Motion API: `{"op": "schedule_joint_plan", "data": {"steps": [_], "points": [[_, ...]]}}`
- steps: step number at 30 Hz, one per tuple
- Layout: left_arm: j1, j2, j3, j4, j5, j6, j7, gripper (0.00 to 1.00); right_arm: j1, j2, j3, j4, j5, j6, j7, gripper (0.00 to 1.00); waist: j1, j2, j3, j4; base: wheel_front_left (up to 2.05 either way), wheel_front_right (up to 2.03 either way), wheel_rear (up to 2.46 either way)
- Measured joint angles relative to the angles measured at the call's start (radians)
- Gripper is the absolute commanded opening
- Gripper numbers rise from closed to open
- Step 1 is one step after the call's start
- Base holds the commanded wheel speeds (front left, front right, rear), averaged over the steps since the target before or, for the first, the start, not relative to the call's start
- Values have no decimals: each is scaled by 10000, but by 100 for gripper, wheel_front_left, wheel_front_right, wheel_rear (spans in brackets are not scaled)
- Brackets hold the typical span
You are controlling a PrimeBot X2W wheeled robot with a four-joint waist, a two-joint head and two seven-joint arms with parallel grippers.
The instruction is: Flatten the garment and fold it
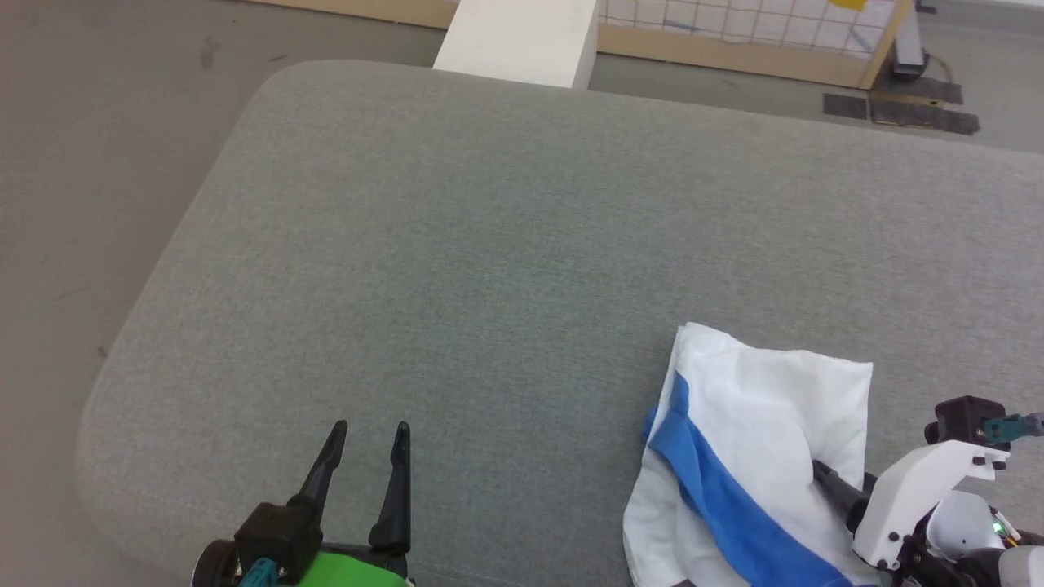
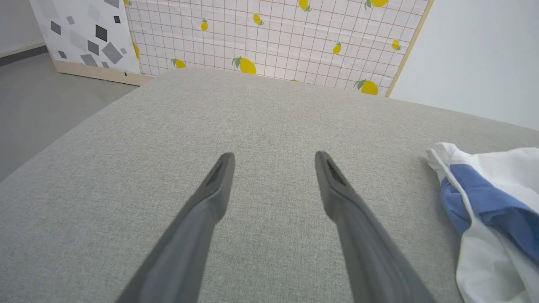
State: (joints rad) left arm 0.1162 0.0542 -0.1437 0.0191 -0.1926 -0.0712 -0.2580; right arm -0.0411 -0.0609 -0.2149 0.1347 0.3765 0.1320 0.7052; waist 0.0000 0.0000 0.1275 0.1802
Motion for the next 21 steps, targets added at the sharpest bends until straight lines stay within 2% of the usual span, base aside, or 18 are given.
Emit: {"op": "schedule_joint_plan", "data": {"steps": [3,4,5,6,7,15,21], "points": [[-49,0,-33,46,8,-59,0,100,-168,0,10,274,0,0,186,100,0,0,72,129,0,0,0],[-64,0,-44,61,10,-69,0,100,-221,0,0,347,-2,0,253,79,0,0,83,159,0,0,0],[-83,0,-58,79,10,-73,0,100,-280,0,2,420,-4,0,299,38,0,0,90,192,0,0,0],[-105,0,-61,100,10,-73,0,100,-328,-10,13,468,-31,2,303,23,0,0,82,210,0,0,0],[-116,0,-65,117,12,-73,0,100,-371,-4,38,518,-117,2,293,0,0,0,62,215,0,0,0],[-136,0,-117,148,186,-73,0,100,-401,-15,245,566,-543,2,-199,0,0,0,-164,71,0,0,0],[-127,19,-86,-27,215,-65,0,100,-502,-594,633,247,-738,2,-378,0,0,0,-243,-367,0,0,0]]}}
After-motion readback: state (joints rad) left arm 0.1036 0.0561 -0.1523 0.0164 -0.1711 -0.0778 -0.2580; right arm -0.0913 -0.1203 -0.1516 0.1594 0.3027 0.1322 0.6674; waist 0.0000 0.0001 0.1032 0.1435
